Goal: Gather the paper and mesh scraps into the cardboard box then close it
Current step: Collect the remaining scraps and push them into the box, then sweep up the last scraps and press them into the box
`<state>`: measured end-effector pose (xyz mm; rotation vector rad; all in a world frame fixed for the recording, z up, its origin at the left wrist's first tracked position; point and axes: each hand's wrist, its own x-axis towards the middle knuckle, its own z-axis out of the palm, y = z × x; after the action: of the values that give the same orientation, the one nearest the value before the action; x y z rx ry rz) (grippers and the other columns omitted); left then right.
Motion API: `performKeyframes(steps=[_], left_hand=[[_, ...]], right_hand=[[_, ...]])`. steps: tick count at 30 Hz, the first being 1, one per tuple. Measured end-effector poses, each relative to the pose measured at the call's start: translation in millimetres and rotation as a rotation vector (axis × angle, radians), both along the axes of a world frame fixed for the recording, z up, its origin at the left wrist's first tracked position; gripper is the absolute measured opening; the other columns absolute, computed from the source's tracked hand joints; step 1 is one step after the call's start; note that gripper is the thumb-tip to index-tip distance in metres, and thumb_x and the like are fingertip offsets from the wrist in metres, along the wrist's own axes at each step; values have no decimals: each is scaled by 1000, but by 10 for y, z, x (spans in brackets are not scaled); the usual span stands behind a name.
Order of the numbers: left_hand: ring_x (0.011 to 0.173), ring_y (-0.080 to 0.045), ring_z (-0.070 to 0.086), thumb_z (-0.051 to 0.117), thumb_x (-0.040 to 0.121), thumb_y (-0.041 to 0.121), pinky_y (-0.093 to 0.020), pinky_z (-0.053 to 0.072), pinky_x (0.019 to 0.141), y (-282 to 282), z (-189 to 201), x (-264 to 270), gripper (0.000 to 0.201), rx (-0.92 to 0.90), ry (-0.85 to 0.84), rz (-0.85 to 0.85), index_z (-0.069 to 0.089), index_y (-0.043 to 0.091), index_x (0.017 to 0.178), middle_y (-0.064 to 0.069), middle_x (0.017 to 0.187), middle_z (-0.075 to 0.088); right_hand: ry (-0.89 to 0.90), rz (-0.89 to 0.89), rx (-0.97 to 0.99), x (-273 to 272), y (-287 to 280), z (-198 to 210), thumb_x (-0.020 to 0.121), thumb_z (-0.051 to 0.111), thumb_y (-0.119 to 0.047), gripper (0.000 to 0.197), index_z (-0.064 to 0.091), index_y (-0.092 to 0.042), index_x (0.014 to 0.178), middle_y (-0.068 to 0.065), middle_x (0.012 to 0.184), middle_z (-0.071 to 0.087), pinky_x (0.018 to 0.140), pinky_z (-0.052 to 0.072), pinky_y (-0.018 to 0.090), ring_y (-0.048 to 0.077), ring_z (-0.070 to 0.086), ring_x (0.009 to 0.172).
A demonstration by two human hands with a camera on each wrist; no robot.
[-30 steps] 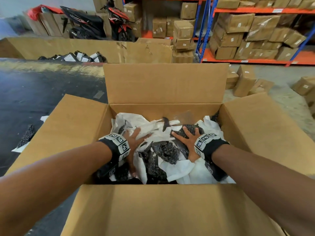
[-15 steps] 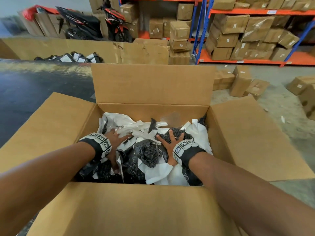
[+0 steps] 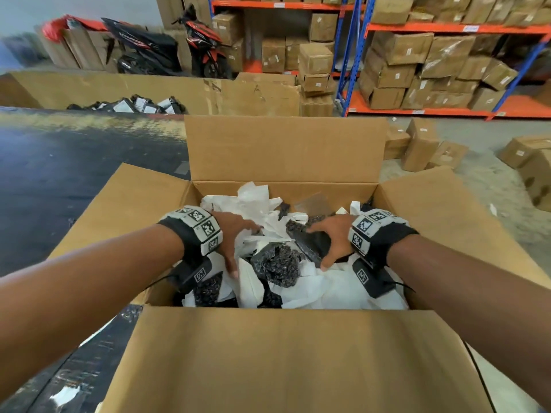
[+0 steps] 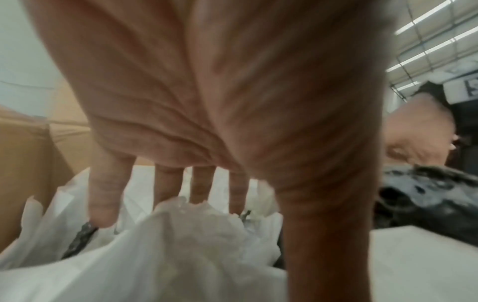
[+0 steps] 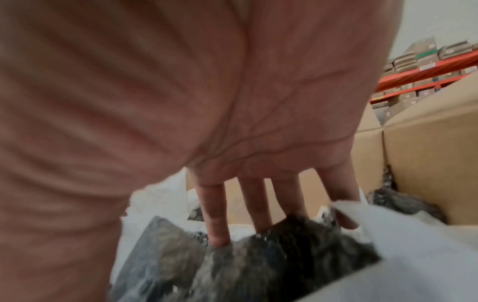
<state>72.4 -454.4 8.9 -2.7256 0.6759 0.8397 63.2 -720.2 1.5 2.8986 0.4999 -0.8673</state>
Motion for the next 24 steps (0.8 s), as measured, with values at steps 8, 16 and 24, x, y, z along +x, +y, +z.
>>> performKeyframes(steps=[8,16,24], left_hand=[[122,-26,56,77,81,51,-33,44,97,129,468,-105,75,-296,-253,-97,46,24,144,-6,138,56],[110,-16,60,69,84,60,-39,50,95,471,1015,-774,58,-737,-396,-327,56,33,134,2,125,61],[106,-6,58,69,86,58,-34,50,93,1126,1053,-1608,51,-902,-420,-327,61,35,130,11,119,62]], right_hand=[[-321,-64,119,-365,136,868,84,69,-56,69,48,-27,144,1,141,56,104,44,40,24,53,125],[-549,-153,123,-1349,471,1617,85,65,-59,56,55,-35,135,-5,136,58,103,43,40,20,48,126],[-634,-125,376,-2172,1299,1518,83,64,-61,54,60,-35,130,-9,123,61,97,44,35,16,55,114]])
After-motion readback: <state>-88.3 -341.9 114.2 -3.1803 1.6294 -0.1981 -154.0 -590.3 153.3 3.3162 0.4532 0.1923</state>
